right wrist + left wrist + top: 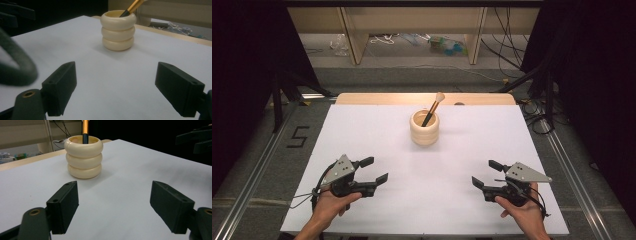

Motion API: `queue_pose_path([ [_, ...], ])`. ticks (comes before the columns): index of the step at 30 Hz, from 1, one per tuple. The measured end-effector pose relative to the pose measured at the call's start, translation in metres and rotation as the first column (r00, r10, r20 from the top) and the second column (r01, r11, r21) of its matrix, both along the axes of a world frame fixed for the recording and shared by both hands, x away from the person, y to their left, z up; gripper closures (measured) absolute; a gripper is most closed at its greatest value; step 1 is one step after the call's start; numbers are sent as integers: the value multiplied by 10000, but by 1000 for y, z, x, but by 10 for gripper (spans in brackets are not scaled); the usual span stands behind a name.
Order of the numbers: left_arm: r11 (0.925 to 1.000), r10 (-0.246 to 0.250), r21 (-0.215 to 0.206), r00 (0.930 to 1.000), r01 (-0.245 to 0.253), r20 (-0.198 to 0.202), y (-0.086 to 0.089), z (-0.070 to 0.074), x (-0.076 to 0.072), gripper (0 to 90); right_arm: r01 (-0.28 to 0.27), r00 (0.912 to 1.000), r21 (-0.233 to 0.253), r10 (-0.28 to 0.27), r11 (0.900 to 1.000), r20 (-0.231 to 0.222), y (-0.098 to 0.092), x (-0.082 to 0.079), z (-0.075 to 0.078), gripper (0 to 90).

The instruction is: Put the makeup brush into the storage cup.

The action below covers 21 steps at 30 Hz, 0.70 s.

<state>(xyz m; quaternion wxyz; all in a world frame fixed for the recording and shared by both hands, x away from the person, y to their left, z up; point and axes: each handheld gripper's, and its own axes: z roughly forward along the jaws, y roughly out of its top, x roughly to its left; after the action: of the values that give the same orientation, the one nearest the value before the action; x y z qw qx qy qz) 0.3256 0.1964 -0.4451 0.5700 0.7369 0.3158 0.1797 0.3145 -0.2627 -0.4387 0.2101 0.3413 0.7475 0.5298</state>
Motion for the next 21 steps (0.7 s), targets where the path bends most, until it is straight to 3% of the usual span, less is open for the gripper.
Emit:
queue_pose_path([
  [3, 9998, 135, -112, 9999, -136, -101, 2, -1, -2, 229, -26, 10000, 24, 26, 10000, 0, 0, 0, 0, 186],
  [8, 9996, 219, -194, 9997, -217, 112, 7, 2, -3, 229, -18, 10000, 2, 18, 10000, 22, 0, 0, 0, 186],
  [21, 9994, 325, -90, 9993, -323, 193, 8, 2, -3, 229, -27, 10000, -45, 27, 10000, -21, 0, 0, 0, 186],
])
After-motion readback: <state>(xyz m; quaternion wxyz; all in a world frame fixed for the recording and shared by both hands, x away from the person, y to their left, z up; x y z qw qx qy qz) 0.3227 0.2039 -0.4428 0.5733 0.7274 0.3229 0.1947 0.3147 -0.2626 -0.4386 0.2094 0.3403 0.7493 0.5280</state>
